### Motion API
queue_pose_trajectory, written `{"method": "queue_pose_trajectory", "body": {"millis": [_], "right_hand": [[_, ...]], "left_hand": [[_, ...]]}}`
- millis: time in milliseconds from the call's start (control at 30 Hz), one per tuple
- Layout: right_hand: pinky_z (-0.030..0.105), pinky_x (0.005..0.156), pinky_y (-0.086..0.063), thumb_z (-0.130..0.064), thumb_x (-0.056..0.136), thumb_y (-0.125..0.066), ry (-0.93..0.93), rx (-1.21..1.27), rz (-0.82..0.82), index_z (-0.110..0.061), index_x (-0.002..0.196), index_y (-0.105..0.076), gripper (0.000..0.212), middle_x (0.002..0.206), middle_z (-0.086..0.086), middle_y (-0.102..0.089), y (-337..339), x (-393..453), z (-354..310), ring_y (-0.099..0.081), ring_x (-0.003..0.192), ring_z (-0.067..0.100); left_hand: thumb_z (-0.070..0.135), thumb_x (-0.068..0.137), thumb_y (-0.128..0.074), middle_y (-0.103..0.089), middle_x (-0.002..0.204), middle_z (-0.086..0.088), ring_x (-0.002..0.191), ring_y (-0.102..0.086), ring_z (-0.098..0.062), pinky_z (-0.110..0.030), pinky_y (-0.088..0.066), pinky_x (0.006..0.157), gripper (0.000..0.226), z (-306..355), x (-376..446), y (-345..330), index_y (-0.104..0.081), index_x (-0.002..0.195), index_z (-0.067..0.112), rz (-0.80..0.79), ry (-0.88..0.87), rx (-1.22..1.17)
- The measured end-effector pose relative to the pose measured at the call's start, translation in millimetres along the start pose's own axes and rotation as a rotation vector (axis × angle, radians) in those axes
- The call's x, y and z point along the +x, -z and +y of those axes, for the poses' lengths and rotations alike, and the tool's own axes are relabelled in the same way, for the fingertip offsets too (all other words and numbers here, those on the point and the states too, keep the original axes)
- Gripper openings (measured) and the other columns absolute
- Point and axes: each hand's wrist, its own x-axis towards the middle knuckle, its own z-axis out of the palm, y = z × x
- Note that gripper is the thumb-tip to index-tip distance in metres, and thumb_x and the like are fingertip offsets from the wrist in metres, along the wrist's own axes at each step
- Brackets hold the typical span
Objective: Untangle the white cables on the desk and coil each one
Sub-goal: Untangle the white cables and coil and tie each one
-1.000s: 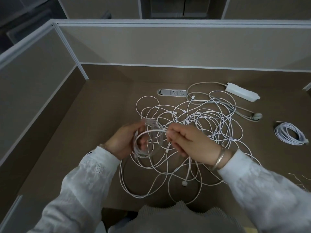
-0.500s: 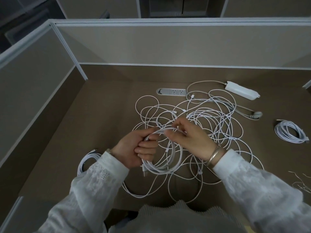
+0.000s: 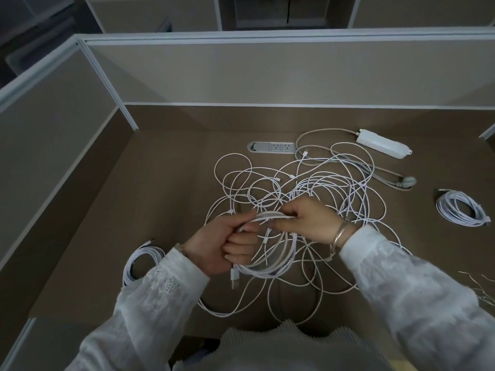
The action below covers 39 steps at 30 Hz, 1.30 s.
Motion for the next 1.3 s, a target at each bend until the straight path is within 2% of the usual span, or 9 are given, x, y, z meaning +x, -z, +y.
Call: {"method": "queue_pose_trajectory", "body": {"millis": [167,233,433,700,767,900,1000,1100,1300], "right_hand": [[0.025,0.054,-0.041,-0.064,0.071,-0.057,0.004,0.286,0.004,-0.012,0.077,-0.062,0.053,0.054,-0.004,-0.056,-0.7,-15.8,13.8,-0.051,0.05,0.01],[0.029,0.056,-0.043,-0.055,0.077,-0.061,0.004,0.289,0.025,-0.018,0.077,-0.062,0.037,0.057,-0.006,-0.057,-2.7,-20.2,28.8,-0.051,0.054,0.011],[0.03,0.062,-0.046,-0.021,0.086,-0.068,-0.069,0.14,0.011,-0.016,0.067,-0.057,0.022,0.056,-0.002,-0.061,-2.0,-25.4,81.7,-0.057,0.054,0.011],[0.024,0.073,-0.039,-0.033,0.09,-0.06,-0.013,-0.386,-0.178,-0.017,0.091,-0.072,0.02,0.092,0.003,-0.071,2.2,-25.8,67.5,-0.064,0.091,0.019],[0.027,0.086,-0.04,-0.034,0.095,-0.051,0.047,-0.443,-0.212,-0.019,0.09,-0.068,0.024,0.094,0.004,-0.07,-7.2,-31.2,42.3,-0.062,0.096,0.023],[0.036,0.118,-0.011,-0.023,0.099,-0.042,0.187,-0.593,-0.165,-0.019,0.098,-0.06,0.019,0.094,0.002,-0.068,-23.3,-38.8,-11.9,-0.062,0.096,0.023],[0.038,0.112,-0.027,-0.016,0.097,-0.044,0.268,-0.474,-0.154,-0.016,0.099,-0.058,0.014,0.089,0.003,-0.068,-25.1,-41.5,-45.6,-0.063,0.09,0.024],[0.033,0.077,-0.049,-0.018,0.099,-0.043,0.297,-0.224,-0.15,-0.014,0.102,-0.063,0.02,0.075,-0.001,-0.062,-11.3,-42.5,-71.8,-0.062,0.077,0.018],[0.012,0.057,-0.04,-0.019,0.099,-0.043,0.223,0.118,-0.098,-0.012,0.095,-0.066,0.024,0.056,-0.01,-0.051,10.2,-31.8,-74.8,-0.053,0.051,0.001]], "left_hand": [[0.026,0.089,-0.065,-0.02,0.047,0.009,0.035,-0.016,-0.008,-0.02,-0.026,0.032,0.033,15.2,-14.0,38.8,-0.047,0.063,0.018,-0.169,-0.064,-0.203],[0.029,0.1,-0.047,-0.026,0.051,0.007,0.039,-0.02,-0.009,-0.022,-0.029,0.039,0.032,25.0,-24.6,57.7,-0.054,0.072,0.014,-0.323,-0.089,-0.274],[0.037,0.105,-0.014,-0.027,0.059,0.004,0.049,-0.026,-0.012,-0.024,-0.028,0.052,0.055,49.3,-65.5,99.0,-0.055,0.088,0.006,-0.333,-0.24,-0.303],[0.039,0.105,-0.011,-0.037,0.065,-0.003,0.056,-0.035,-0.016,-0.029,-0.031,0.058,0.059,57.4,-61.4,107.9,-0.056,0.09,0.003,-0.321,-0.345,-0.333],[0.036,0.106,-0.017,-0.033,0.06,-0.001,0.051,-0.032,-0.013,-0.028,-0.034,0.054,0.054,59.9,-54.5,95.8,-0.056,0.082,0.006,-0.243,-0.413,-0.301],[0.036,0.102,-0.028,-0.016,0.046,0.008,0.042,-0.008,-0.007,-0.017,-0.023,0.035,0.054,52.6,-37.8,54.2,-0.042,0.053,0.019,0.308,-0.592,-0.108],[0.035,0.102,-0.03,-0.027,0.044,0.005,0.038,-0.018,-0.007,-0.017,-0.025,0.037,0.052,46.9,-21.0,35.9,-0.04,0.054,0.019,0.383,-0.599,-0.002],[0.033,0.101,-0.039,-0.04,0.047,-0.002,0.039,-0.042,-0.016,-0.02,-0.042,0.043,0.043,39.0,-11.8,23.0,-0.039,0.063,0.013,0.485,-0.592,0.161],[0.034,0.097,-0.047,-0.052,0.046,-0.013,0.033,-0.046,-0.02,-0.019,-0.039,0.037,0.042,22.1,-8.9,2.7,-0.055,0.081,-0.004,0.481,-0.473,0.541]]}}
